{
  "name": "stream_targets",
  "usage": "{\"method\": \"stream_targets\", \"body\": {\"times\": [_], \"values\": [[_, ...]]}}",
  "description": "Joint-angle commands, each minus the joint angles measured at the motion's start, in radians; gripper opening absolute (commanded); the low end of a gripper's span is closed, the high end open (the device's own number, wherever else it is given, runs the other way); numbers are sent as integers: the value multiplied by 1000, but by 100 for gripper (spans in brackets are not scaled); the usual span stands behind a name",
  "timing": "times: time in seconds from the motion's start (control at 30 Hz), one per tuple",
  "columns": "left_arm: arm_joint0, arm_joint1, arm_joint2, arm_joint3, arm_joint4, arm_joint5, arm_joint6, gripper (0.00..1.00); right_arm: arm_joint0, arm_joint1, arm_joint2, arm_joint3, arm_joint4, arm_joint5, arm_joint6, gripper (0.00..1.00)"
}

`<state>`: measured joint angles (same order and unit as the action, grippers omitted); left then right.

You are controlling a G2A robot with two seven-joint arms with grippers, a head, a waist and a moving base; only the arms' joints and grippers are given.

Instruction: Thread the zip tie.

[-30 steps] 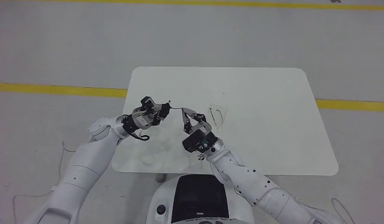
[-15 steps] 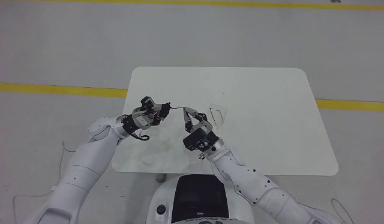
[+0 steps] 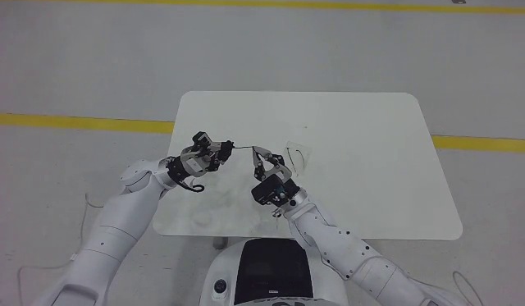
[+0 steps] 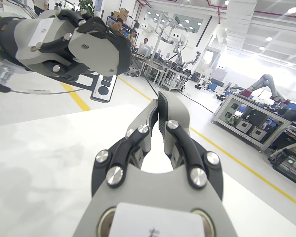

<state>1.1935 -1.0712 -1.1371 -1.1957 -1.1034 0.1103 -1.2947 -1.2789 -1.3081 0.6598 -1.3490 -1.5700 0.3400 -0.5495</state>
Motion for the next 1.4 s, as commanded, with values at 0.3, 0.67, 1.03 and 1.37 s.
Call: {"method": "stream_targets", "body": {"times": [0.3, 0.67, 1.03, 1.37], "values": [[0, 0, 0, 0, 0, 0, 0, 0, -3, -2, 8, 7, 0, 0, 6, 0], [0, 0, 0, 0, 0, 0, 0, 0, -7, -5, 18, 12, 0, 0, 18, 0], [0, 0, 0, 0, 0, 0, 0, 0, -7, -11, 17, 19, 0, 0, 25, 0], [0, 0, 0, 0, 0, 0, 0, 0, -3, -14, 19, 30, 0, 0, 39, 0]]}}
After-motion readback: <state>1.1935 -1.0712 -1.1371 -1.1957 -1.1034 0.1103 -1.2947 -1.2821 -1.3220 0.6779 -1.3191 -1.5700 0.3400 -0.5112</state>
